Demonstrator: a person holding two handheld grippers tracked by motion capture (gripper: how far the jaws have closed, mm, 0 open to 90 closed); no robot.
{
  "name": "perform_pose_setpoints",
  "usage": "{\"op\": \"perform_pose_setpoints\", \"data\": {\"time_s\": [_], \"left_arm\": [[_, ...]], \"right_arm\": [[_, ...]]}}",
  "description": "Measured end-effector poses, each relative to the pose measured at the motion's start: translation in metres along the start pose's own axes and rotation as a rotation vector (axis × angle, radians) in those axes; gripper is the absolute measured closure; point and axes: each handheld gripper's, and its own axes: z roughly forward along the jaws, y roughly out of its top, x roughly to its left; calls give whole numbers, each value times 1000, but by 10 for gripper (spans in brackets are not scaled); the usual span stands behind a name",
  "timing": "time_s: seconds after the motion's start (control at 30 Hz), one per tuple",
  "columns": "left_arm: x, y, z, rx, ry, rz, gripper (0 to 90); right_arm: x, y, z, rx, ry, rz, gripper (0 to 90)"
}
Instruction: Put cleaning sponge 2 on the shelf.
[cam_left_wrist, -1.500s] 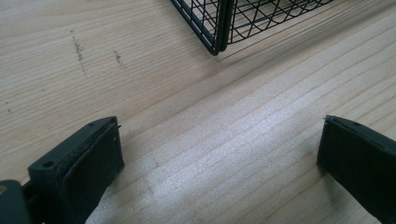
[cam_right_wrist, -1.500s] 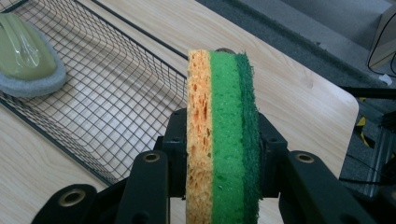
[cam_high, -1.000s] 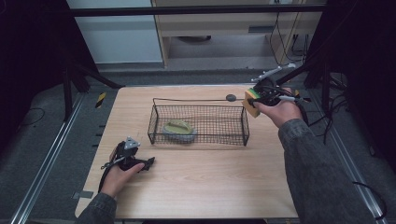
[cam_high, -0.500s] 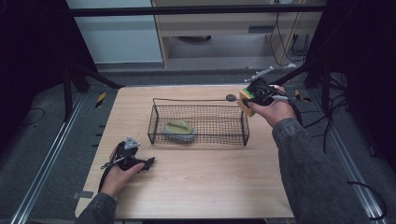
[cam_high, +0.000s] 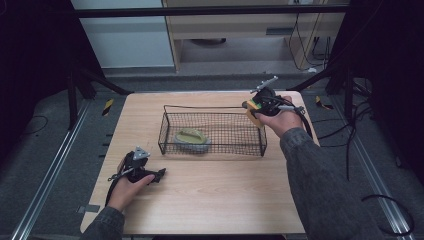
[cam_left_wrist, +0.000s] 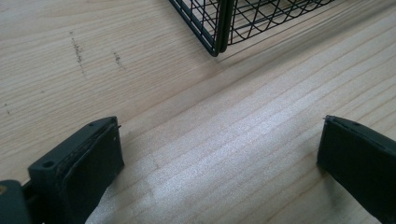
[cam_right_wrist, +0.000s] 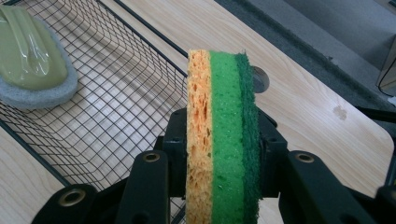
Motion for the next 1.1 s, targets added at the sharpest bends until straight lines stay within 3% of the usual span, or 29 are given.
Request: {"op": "perform_pose_setpoints", "data": {"time_s": [0.17, 0.47, 0.63, 1.1], "left_arm": [[0, 0, 0, 0, -2, 1, 0], [0, 0, 0, 2, -4, 4, 0], [0, 0, 0, 1, -4, 4, 0], [1, 0, 0, 1, -5, 5, 0]], "right_arm": [[3, 0, 12, 7, -3, -23, 647], [4, -4, 35, 32, -9, -18, 647], [1, -11, 44, 37, 0, 5, 647], [4, -21, 62, 67, -4, -3, 648]]}}
